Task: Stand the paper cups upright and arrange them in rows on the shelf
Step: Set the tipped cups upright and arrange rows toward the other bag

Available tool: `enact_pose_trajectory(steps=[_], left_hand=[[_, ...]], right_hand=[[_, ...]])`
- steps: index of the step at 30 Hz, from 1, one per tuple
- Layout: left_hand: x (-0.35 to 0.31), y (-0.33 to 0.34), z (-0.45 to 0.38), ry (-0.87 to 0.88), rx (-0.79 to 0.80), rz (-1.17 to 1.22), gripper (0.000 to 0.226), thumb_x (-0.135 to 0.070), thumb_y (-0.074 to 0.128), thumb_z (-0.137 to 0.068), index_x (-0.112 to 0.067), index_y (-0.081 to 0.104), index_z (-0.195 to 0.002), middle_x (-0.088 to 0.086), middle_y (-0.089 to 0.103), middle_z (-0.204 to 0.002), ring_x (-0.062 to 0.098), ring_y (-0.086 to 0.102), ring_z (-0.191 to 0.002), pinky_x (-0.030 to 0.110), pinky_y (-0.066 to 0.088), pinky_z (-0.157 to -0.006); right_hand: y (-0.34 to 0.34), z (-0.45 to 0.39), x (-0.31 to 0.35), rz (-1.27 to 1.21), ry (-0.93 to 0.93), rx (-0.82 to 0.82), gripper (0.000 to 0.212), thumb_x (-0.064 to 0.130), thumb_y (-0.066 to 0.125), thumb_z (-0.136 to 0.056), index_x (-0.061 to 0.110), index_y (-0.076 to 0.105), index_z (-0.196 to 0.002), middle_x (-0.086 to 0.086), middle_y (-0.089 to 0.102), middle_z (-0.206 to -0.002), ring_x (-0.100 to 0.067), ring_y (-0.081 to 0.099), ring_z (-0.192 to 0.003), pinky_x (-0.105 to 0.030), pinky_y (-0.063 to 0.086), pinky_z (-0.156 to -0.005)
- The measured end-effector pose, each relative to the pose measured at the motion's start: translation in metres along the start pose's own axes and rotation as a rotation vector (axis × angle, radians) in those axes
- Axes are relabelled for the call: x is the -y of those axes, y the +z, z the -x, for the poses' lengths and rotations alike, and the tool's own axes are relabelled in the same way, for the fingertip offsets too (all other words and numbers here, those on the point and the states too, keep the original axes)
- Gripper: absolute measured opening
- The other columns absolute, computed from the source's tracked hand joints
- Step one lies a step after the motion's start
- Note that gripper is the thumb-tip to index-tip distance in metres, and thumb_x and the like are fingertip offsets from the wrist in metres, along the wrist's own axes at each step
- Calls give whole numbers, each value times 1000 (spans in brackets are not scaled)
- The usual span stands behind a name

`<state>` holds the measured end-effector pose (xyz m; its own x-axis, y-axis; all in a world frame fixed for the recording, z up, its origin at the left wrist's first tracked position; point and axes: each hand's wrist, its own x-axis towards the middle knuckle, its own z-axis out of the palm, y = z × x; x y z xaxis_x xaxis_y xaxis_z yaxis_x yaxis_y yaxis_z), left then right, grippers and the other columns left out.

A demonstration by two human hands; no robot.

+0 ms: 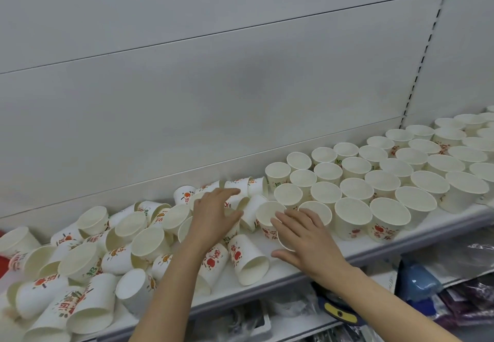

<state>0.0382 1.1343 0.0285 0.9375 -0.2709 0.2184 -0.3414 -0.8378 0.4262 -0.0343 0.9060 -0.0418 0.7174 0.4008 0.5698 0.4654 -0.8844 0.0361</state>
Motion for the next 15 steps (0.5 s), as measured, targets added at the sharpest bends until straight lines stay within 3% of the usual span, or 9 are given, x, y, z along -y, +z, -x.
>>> enact_pose_trajectory(steps=[2,5,8,10,12,15], left_hand=[[2,-1,-10,-38,12,-23,44,-37,65,-85,-34,56,-129,-7,56,-132,17,50,-121,44,35,-105],[1,6,-36,5,71,-149,43,-34,61,-88,-31,55,-130,-5,54,-135,20,50,-121,41,35,-103],[-6,15,-74,89,118,-319,46,-22,56,-89,-30,52,-134,-4,52,-137,22,49,-123,38,32,-101],[-11,22,-97,142,167,-402,51,-12,54,-86,-28,50,-135,-3,52,-137,22,49,-123,35,34,-100],[-7,32,-114,148,260,-450,56,-9,54,-84,-27,47,-137,-1,52,-138,24,47,-126,34,35,-101],[9,46,-125,105,382,-519,62,-22,63,-84,-28,39,-141,5,44,-143,30,36,-133,40,32,-109]], right_hand=[[-2,0,1,-36,4,25,60,62,45,-90,16,60,-127,-2,57,-134,-24,52,-122,-42,32,-106],[-10,-2,-3,-192,42,-108,54,55,41,-96,17,57,-131,3,53,-138,-20,48,-125,-39,32,-105],[-15,-24,-16,-235,165,-270,38,44,48,-94,18,66,-116,7,64,-117,-18,53,-108,-35,35,-92],[-15,-52,-29,-187,281,-281,27,39,54,-88,21,70,-99,7,68,-97,-21,53,-93,-34,33,-81],[-13,-82,-40,-107,344,-127,22,37,55,-85,24,72,-86,6,68,-82,-24,51,-84,-34,28,-75],[-5,-120,-46,3,367,232,25,34,50,-89,25,73,-85,2,68,-82,-25,49,-89,-35,23,-74]])
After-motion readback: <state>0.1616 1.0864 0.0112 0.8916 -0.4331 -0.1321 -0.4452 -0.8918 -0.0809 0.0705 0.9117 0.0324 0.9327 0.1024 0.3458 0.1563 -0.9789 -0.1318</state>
